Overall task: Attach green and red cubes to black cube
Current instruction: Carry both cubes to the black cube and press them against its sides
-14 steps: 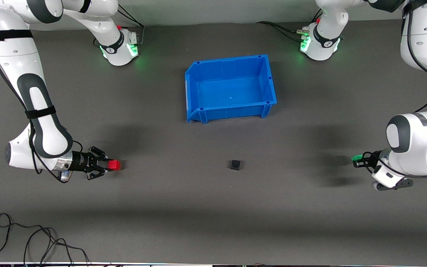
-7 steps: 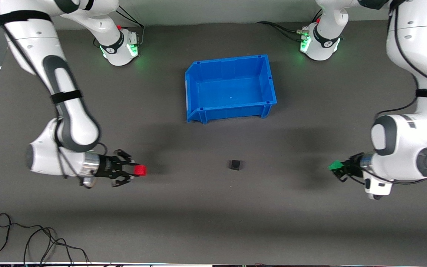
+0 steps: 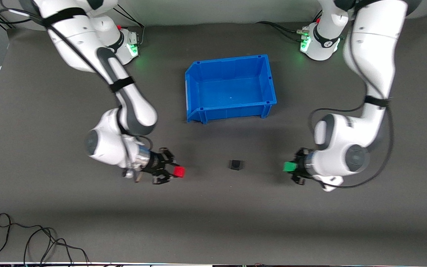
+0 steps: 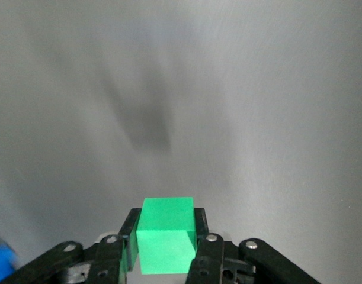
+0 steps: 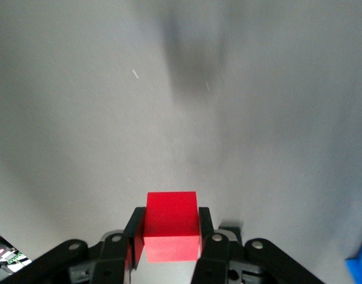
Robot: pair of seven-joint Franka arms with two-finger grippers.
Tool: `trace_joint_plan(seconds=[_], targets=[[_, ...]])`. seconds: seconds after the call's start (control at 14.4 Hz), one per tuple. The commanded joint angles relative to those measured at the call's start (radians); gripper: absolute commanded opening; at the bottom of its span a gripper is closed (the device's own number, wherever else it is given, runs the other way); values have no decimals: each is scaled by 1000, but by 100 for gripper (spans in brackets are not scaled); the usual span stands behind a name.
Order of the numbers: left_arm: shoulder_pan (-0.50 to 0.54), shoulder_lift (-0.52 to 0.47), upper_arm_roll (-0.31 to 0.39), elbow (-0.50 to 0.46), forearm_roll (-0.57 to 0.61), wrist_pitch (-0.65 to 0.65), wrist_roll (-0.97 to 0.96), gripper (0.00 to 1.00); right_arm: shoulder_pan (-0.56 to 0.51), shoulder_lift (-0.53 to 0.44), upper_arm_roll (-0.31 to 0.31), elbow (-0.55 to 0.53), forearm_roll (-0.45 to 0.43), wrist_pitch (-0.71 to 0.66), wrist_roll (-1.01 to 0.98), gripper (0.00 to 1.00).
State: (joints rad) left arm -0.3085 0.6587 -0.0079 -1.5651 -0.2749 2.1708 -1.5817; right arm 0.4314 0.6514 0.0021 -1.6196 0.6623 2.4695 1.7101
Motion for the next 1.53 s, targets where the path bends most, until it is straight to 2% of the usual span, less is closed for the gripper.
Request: trace_joint_plan(seconds=[0.0, 0.42, 0.7, 0.91, 1.18, 1.46], targets=[[-79, 16, 20, 0, -7, 44, -191, 0, 79, 63, -14, 66, 20, 74, 132, 20], [-161, 65, 20, -4, -9, 174, -383, 0, 193, 123, -13, 72, 20, 170, 237, 19], [-195, 104, 20, 3, -3, 259, -367, 0, 223, 145, -13, 63, 17, 172, 217, 16], [-213, 116, 16, 3, -7, 267, -293, 0, 230, 157, -13, 64, 7, 169, 179, 16], [-216, 127, 3, 3, -7, 306, -291, 0, 230, 180, -11, 78, 13, 169, 132, 16], [-224, 141, -4, 5, -6, 314, -290, 0, 230, 240, -11, 168, 19, 172, 154, 16]])
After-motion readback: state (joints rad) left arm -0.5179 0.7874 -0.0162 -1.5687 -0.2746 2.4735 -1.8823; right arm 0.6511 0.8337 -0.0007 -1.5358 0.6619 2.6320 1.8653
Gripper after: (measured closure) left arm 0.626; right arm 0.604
